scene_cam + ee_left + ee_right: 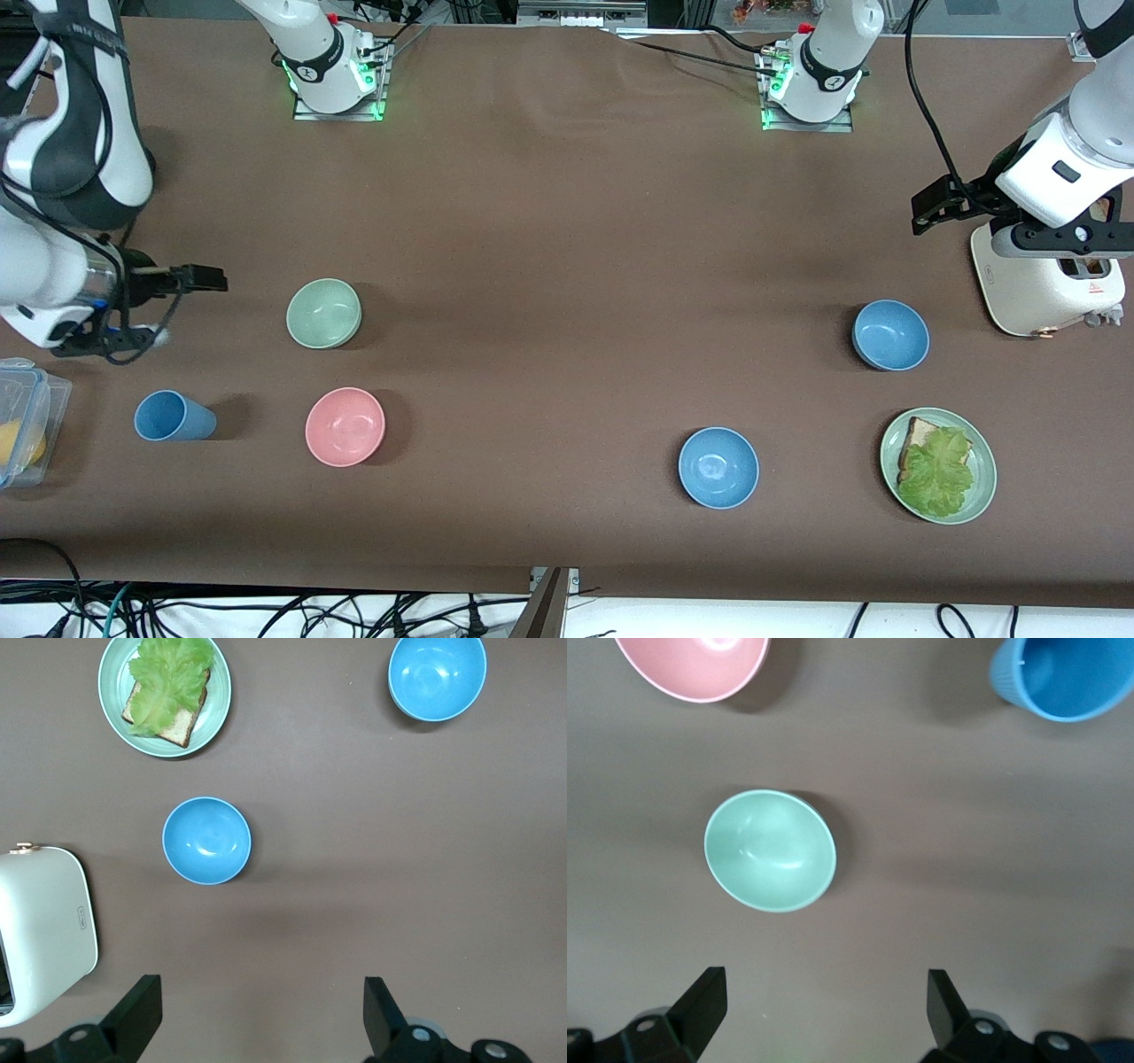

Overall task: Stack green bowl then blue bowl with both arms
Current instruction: 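Reach the right gripper down to the pale green bowl's rim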

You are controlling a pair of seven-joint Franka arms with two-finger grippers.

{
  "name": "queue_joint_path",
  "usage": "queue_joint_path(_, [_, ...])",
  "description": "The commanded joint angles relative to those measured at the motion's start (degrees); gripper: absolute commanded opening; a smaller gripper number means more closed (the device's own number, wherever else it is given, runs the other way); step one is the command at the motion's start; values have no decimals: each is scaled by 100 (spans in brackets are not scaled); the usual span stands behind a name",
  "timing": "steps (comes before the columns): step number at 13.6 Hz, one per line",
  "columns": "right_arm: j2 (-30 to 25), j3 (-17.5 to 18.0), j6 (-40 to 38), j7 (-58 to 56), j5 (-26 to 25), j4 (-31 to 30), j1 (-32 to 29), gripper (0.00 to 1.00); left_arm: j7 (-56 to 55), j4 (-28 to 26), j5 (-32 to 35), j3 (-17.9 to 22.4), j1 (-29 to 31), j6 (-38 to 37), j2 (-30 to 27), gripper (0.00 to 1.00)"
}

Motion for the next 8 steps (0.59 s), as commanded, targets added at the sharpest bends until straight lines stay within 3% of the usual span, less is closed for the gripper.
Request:
queue_joint_path(1, [242,47,333,60,154,-106,10,100,88,166,-51,-25,49,-128,63,100])
queue_joint_path(8, [454,56,1871,60,522,-1222,89,100,88,166,-51,-42,41,-128,54,100])
